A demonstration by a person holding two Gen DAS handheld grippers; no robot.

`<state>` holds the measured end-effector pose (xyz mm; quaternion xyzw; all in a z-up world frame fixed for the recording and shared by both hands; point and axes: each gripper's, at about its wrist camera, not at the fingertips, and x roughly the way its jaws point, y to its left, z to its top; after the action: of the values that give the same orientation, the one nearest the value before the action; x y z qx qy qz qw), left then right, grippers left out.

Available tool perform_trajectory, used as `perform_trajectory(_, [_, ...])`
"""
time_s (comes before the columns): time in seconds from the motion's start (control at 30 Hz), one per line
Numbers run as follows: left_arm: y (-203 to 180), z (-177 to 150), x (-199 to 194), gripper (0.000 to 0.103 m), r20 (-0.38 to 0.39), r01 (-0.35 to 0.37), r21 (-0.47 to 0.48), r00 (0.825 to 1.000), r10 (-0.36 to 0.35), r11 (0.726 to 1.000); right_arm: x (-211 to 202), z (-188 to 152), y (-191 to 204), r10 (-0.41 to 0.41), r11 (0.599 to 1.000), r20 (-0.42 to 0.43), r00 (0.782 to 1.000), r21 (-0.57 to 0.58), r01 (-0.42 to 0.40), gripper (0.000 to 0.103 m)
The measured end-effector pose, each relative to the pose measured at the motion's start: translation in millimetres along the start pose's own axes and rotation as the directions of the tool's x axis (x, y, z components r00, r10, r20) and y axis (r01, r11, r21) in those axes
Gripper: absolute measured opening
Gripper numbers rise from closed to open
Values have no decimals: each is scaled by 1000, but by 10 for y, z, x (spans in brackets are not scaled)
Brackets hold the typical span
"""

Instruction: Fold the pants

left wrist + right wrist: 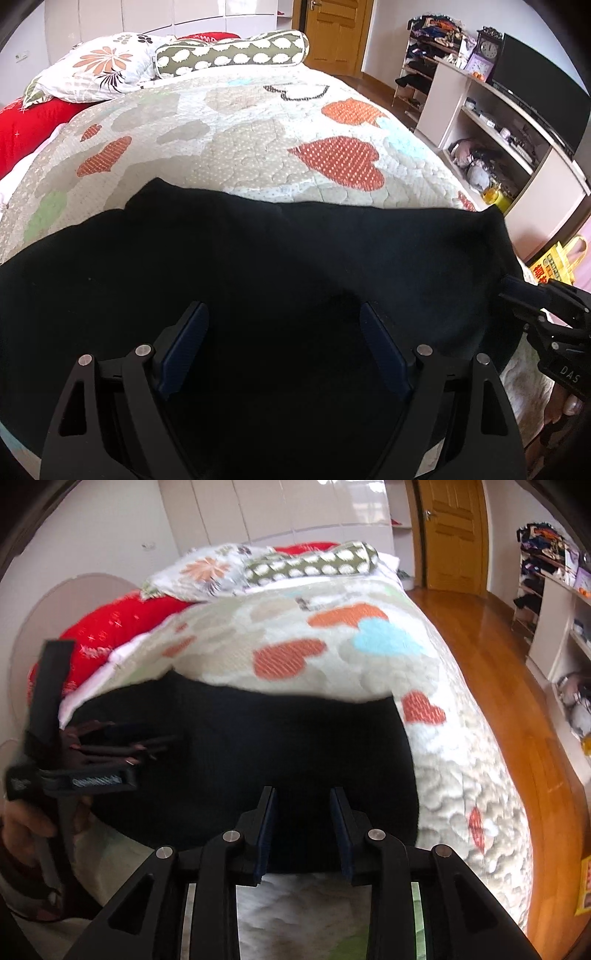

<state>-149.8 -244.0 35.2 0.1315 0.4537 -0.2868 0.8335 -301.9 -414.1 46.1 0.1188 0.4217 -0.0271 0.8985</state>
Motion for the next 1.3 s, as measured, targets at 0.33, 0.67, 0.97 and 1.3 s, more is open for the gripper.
perform_trajectory(0.33, [-43, 38, -43, 86, -16, 37, 25, 999, -37, 999, -209, -66, -145, 30, 998, 17, 999, 61, -31, 37])
perform_trajectory(0.67, [-363, 424, -28, 86, -43, 214, 128, 977, -210, 968, -378, -242, -289, 108, 984, 3, 994, 143, -107, 60])
perform_trajectory(0.97, [-984, 690, 347, 86, -152, 307, 306, 950, -272, 901, -261, -352, -372, 170, 962, 20, 985, 215, -171, 69])
perform_trajectory(1.3, [-1286, 868, 628, 87, -222, 350, 393, 933, -282, 850, -314, -389, -309, 178, 961, 37, 983, 208, -182, 77])
